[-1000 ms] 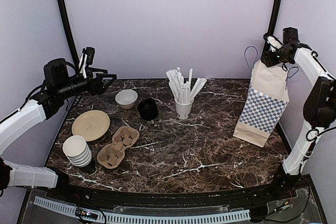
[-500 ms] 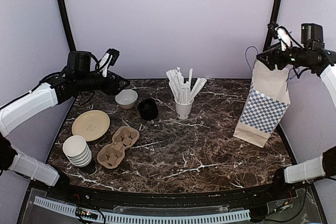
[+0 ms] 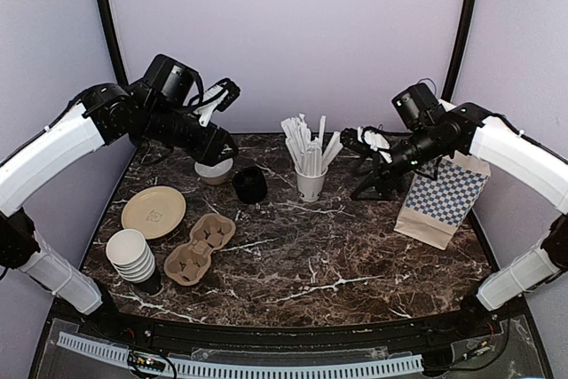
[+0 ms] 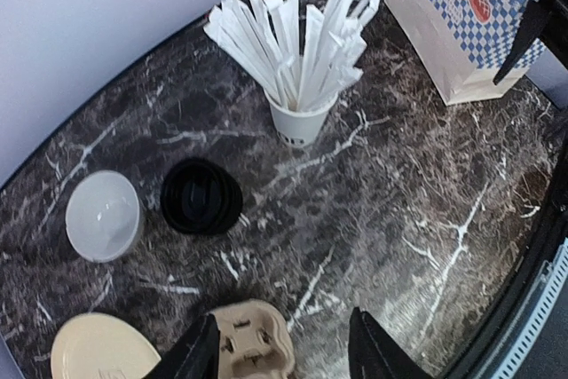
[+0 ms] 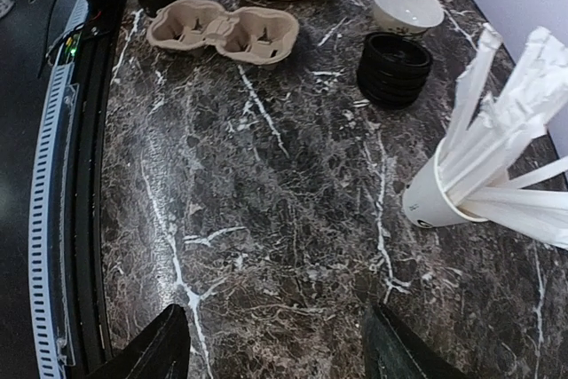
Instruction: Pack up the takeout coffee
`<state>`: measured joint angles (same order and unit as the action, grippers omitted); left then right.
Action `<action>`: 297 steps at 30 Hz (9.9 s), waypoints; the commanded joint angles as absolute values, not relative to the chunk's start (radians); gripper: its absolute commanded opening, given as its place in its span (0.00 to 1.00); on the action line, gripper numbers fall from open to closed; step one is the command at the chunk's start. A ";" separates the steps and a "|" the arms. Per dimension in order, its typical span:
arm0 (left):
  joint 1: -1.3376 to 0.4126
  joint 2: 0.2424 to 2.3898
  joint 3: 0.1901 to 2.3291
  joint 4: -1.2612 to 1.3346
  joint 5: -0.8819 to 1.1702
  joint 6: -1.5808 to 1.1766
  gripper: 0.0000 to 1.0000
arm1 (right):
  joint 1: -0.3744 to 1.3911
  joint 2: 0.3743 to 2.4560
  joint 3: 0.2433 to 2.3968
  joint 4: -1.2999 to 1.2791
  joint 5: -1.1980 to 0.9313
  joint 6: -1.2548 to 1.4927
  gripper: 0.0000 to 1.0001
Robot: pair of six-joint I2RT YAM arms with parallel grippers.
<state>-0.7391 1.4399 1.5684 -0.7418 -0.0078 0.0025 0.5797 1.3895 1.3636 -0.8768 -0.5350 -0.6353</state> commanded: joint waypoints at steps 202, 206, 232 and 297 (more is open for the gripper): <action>-1.168 1.723 1.699 -0.858 -0.101 0.278 0.00 | 0.406 1.323 1.013 -0.774 -0.590 -0.638 0.59; -1.188 1.811 1.709 -0.826 -0.129 0.283 0.00 | 0.406 1.286 0.918 -0.713 -0.542 -0.627 0.59; -1.213 2.001 1.841 -0.910 -0.129 0.308 0.33 | 0.407 1.310 0.843 -0.601 -0.556 -0.614 0.61; -0.579 2.139 1.891 -0.722 0.121 0.153 0.40 | 0.538 1.453 1.255 -0.732 -0.441 -0.532 0.54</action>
<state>-0.5770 2.1277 1.8523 -0.7044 0.0887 0.1394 0.5304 1.4639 1.2659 -0.7422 -0.4255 -0.5369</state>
